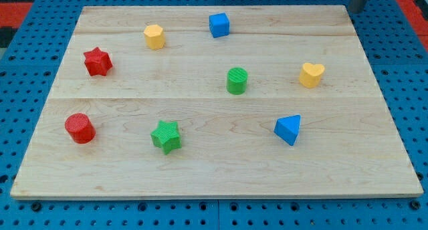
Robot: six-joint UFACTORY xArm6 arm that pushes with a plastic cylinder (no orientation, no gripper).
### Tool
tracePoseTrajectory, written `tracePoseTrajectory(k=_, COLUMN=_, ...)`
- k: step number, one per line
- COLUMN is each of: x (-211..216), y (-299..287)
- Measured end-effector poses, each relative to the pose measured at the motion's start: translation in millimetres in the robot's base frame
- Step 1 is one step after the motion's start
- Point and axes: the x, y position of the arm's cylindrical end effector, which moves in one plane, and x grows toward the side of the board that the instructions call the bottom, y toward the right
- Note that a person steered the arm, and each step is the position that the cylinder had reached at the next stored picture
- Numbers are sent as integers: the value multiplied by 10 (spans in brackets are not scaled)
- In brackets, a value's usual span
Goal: Move yellow hexagon towards top left
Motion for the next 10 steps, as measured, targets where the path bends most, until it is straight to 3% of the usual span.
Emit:
tracePoseTrajectory(k=3, x=474, y=-265)
tracePoseTrajectory(k=7, x=472, y=-1520)
tracePoseTrajectory(k=10, x=537, y=-1581)
